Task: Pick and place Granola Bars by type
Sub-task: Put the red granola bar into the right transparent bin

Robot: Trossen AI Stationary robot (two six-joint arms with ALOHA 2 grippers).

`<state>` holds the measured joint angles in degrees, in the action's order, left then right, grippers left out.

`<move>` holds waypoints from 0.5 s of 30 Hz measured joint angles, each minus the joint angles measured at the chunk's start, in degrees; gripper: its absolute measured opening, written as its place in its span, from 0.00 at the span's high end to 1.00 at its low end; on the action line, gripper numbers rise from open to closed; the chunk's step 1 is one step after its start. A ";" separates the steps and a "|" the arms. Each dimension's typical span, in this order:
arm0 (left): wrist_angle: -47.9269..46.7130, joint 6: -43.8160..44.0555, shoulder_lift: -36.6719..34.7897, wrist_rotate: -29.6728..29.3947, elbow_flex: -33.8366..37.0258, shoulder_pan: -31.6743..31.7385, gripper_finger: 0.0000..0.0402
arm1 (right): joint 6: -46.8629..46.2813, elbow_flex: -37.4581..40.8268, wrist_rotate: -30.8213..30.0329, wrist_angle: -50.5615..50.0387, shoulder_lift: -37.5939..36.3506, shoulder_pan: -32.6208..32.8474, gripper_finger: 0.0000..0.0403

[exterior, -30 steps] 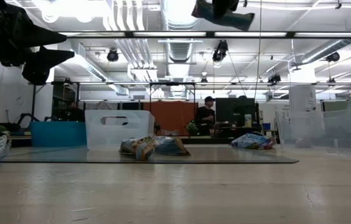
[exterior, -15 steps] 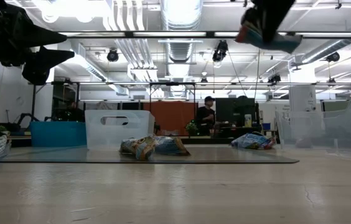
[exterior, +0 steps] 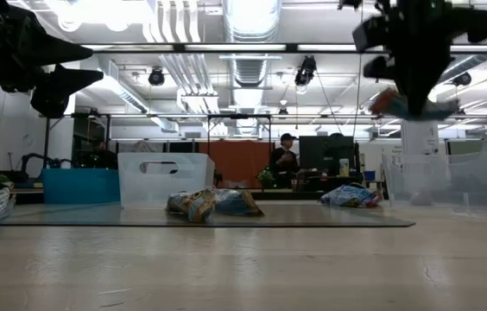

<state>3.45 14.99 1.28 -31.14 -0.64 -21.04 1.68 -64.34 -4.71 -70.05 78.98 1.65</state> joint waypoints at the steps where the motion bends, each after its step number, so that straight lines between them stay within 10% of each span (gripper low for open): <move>1: -0.01 0.01 0.00 0.01 0.01 0.01 0.51 | -0.05 1.52 -0.04 0.93 -0.24 0.00 0.96; 15: -0.01 0.01 0.00 -0.01 0.01 -0.02 0.51 | 1.89 14.83 -4.85 13.97 -0.72 0.03 0.96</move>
<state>3.44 15.00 1.28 -31.16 -0.62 -21.06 3.57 -49.51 -9.56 -56.08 78.25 1.68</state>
